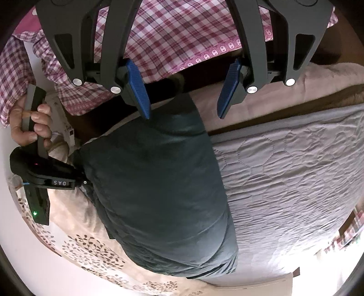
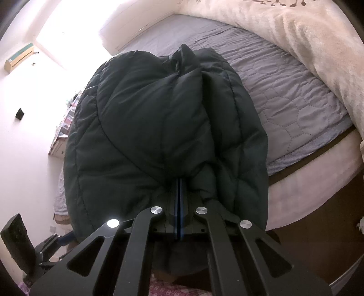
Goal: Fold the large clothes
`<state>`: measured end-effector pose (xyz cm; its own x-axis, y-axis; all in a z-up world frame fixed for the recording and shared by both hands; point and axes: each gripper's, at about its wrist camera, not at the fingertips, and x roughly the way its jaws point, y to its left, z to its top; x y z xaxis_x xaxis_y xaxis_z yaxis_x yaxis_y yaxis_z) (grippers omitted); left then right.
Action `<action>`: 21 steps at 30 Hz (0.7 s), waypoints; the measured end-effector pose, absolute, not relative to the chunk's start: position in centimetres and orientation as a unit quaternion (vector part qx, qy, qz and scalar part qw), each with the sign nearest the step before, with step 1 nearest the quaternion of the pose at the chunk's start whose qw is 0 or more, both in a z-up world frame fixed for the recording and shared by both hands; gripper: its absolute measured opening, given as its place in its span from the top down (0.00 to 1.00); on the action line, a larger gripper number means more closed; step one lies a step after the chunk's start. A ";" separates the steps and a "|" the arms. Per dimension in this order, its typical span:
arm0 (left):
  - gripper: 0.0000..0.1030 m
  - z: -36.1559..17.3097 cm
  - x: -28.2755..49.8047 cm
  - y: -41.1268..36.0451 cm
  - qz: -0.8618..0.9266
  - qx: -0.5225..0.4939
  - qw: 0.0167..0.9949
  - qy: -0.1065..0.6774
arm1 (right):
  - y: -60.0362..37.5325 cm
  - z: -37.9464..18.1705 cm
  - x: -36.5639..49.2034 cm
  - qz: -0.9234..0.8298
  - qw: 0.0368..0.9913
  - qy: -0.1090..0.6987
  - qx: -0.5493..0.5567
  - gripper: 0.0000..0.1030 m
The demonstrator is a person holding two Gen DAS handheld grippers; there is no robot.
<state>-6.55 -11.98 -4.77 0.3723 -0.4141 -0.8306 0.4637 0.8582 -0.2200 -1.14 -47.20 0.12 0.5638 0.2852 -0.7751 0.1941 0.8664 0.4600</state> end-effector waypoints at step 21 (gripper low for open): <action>0.41 -4.7 -6.6 -10.0 -0.247 0.019 0.838 0.486 | -46.9 0.1 -1.6 0.014 0.844 0.469 0.261 1.00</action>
<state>-6.64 -10.02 -4.74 0.4056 -0.3946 -0.8245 0.4320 0.8777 -0.2075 -1.59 -46.95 0.06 0.5598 0.2678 -0.7841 0.2221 0.8632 0.4534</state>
